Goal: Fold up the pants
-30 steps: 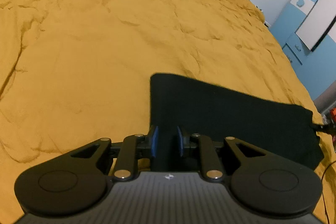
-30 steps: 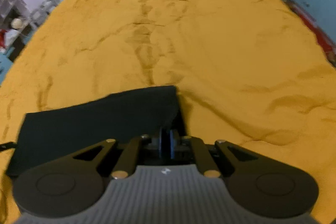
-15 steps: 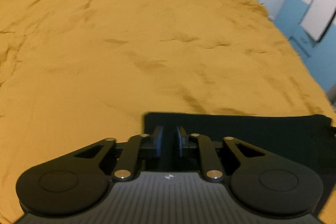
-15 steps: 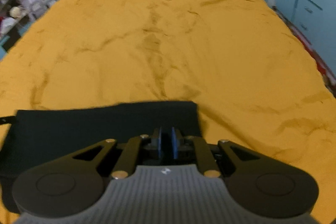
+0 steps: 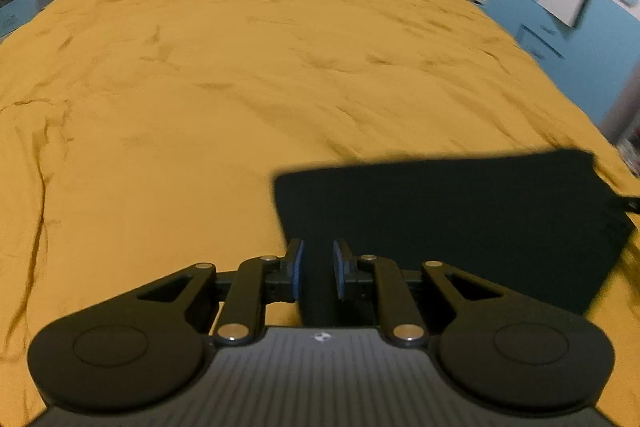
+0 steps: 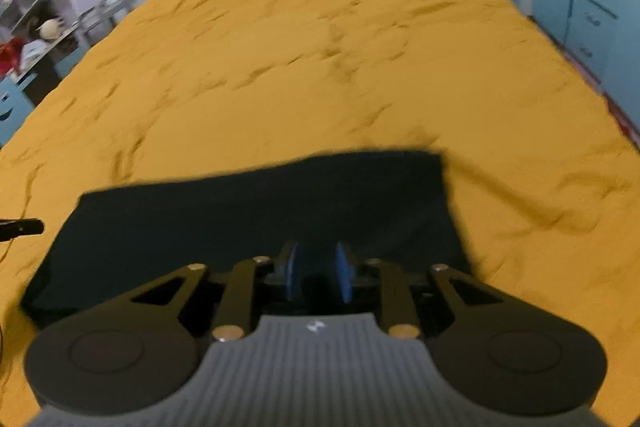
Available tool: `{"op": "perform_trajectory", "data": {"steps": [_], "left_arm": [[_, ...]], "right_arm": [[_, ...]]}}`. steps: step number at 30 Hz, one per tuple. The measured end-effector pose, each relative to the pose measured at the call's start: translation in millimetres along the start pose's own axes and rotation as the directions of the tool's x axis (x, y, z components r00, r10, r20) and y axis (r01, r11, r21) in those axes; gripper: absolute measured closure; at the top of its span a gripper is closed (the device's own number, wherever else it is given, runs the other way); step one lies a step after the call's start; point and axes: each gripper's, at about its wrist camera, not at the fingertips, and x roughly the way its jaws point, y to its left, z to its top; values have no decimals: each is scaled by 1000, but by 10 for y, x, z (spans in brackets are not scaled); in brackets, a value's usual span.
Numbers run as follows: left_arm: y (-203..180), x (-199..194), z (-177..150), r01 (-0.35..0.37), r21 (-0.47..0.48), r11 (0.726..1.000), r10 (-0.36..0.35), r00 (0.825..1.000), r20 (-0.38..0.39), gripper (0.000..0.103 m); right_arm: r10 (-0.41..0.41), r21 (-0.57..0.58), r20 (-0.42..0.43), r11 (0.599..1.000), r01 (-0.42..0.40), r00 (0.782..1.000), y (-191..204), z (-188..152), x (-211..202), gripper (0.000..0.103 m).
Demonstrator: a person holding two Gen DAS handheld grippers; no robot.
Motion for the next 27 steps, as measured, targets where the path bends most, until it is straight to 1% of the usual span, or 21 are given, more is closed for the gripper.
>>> {"op": "perform_trajectory", "data": {"steps": [3, 6, 10, 12, 14, 16, 18, 20, 22, 25, 27], "left_arm": [[-141, -142, -247, 5, 16, 1000, -5, 1000, -20, 86], [-225, -208, -450, -31, 25, 999, 32, 999, -9, 86], [-244, -272, -606, -18, -25, 1000, 18, 1000, 16, 86], [-241, -247, -636, -29, -43, 999, 29, 1000, 10, 86], [-194, -187, -676, -29, -76, 997, 28, 999, -15, 86], [-127, -135, -727, -29, -107, 994, 26, 999, -23, 86], [-88, -105, -784, -24, -123, 992, 21, 999, -28, 86], [-58, -84, -836, -21, -139, 990, 17, 999, -31, 86], [-28, -74, -880, -20, -152, 988, 15, 999, -34, 86], [20, -83, -920, -18, -172, 985, 12, 999, -40, 86], [39, -136, -939, -44, -170, 985, 34, 998, -57, 85]], "right_arm": [[78, -10, -14, 997, -79, 997, 334, -242, -98, 82], [136, -39, -13, 990, -137, 991, 749, -451, -162, 81], [194, -43, 3, 980, -194, 981, 1256, -621, -134, 81], [196, -98, 22, 976, -193, 980, 1521, -684, -79, 81], [195, -155, 0, 969, -193, 981, 1732, -792, -6, 83], [180, -187, -40, 965, -184, 983, 1823, -927, 99, 86], [141, -228, -71, 961, -154, 987, 1898, -1115, 195, 86], [115, -273, -61, 953, -128, 991, 1948, -1265, 247, 86], [90, -320, -55, 942, -103, 994, 2007, -1333, 302, 86], [95, -304, -58, 947, -108, 994, 1991, -1331, 377, 86], [104, -290, -66, 950, -119, 992, 1986, -1297, 349, 86]]}}
